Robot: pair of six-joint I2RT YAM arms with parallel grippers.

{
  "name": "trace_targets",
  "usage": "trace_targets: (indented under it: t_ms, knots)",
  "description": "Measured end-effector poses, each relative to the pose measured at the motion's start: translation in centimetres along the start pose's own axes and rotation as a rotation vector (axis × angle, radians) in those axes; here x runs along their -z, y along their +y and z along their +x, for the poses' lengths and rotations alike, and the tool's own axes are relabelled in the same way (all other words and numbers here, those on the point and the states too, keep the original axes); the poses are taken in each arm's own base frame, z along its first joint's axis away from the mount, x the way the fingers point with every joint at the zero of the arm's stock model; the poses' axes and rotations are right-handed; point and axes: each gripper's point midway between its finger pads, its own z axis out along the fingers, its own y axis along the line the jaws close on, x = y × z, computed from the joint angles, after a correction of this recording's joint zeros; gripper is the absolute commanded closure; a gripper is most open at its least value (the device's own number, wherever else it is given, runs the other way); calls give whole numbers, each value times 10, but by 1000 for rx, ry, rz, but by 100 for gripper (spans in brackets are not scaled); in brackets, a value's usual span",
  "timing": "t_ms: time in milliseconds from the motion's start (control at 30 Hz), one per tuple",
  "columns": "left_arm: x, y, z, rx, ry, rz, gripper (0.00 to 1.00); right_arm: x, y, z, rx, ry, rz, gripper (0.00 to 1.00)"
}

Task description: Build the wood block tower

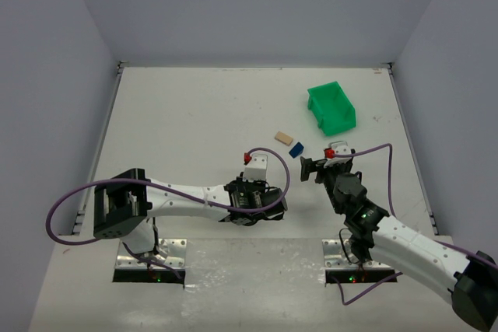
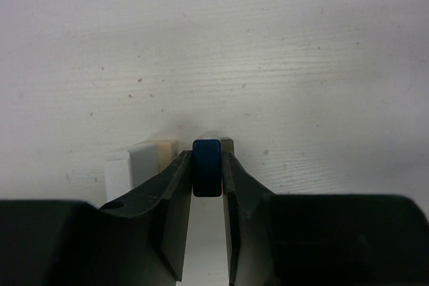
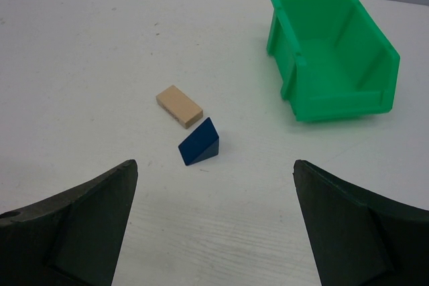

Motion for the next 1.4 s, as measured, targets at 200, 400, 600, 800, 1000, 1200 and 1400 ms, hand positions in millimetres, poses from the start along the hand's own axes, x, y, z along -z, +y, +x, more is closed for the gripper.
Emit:
trace_targets:
  t_ms: [200, 400, 600, 800, 1000, 1200, 1400]
  knots:
    - [0, 1, 0, -2, 1, -2, 71, -1, -1, 2, 3, 7, 6, 1]
    - [0, 2, 1, -4, 4, -7, 69, -1, -1, 3, 6, 12, 7, 1]
    - [0, 2, 2, -5, 8, -5, 69, -1, -1, 6, 11, 21, 7, 1]
    - [1, 1, 3, -5, 15, -1, 69, -1, -1, 6, 11, 21, 8, 1]
    - [2, 0, 5, -9, 21, 6, 69, -1, -1, 6, 12, 23, 7, 1]
    - [4, -3, 8, -14, 27, 16, 69, -2, -1, 8, 14, 27, 7, 1]
    - [6, -5, 9, -18, 28, 24, 69, -2, -1, 8, 14, 27, 8, 1]
